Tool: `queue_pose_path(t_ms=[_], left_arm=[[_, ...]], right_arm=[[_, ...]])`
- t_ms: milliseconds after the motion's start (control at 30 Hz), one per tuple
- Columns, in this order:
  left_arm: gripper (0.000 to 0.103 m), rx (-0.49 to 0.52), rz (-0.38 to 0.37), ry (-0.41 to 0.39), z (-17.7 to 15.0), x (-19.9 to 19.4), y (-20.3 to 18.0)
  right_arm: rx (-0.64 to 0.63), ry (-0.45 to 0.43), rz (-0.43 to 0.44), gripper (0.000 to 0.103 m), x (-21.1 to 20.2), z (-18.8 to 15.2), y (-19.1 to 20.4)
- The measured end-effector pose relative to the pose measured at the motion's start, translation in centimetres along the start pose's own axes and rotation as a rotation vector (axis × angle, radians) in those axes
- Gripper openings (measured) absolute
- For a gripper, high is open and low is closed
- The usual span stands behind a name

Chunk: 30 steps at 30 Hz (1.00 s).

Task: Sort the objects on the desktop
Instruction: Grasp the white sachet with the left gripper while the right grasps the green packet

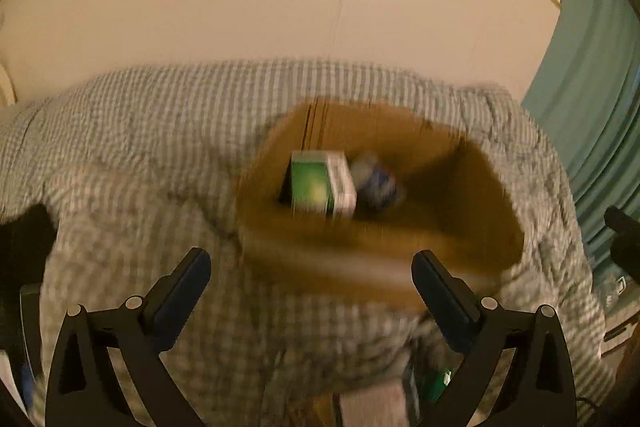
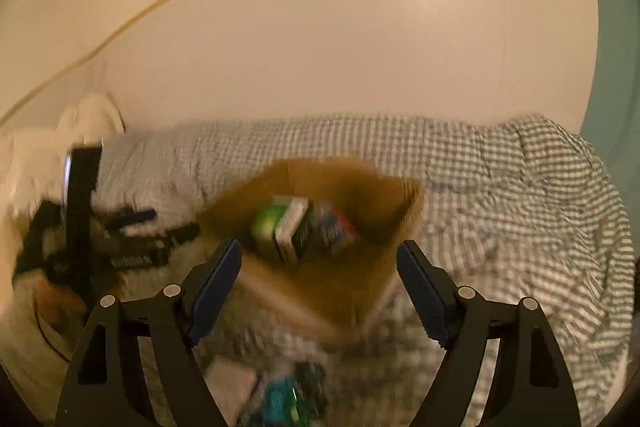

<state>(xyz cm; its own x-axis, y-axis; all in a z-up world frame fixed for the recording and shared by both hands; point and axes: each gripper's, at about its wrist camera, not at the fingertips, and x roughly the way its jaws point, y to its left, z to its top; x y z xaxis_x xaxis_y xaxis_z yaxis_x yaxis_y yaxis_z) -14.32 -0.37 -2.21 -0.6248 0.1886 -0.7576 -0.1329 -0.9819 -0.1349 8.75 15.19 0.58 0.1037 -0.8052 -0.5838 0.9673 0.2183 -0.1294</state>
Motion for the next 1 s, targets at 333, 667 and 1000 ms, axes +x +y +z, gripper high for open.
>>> queue_pose_path(t_ms=[333,667,1000], left_arm=[[0.103,0.002,-0.072,0.273,-11.9,3.5,-3.2],[0.084,0.037,-0.042,0.432,-16.7,6.8,-3.1],[0.022,-0.055,-0.11,0.377,-14.7,4.6,-0.7]], right_arm=[[-0.019,0.237,-0.011,0.079,3.8,-8.6,0.9],[-0.06,0.442,-0.035,0.068,9.6,-12.6,1.6],[-0.084,0.614,-0.023,0.022,13.9,-15.4,3.3]])
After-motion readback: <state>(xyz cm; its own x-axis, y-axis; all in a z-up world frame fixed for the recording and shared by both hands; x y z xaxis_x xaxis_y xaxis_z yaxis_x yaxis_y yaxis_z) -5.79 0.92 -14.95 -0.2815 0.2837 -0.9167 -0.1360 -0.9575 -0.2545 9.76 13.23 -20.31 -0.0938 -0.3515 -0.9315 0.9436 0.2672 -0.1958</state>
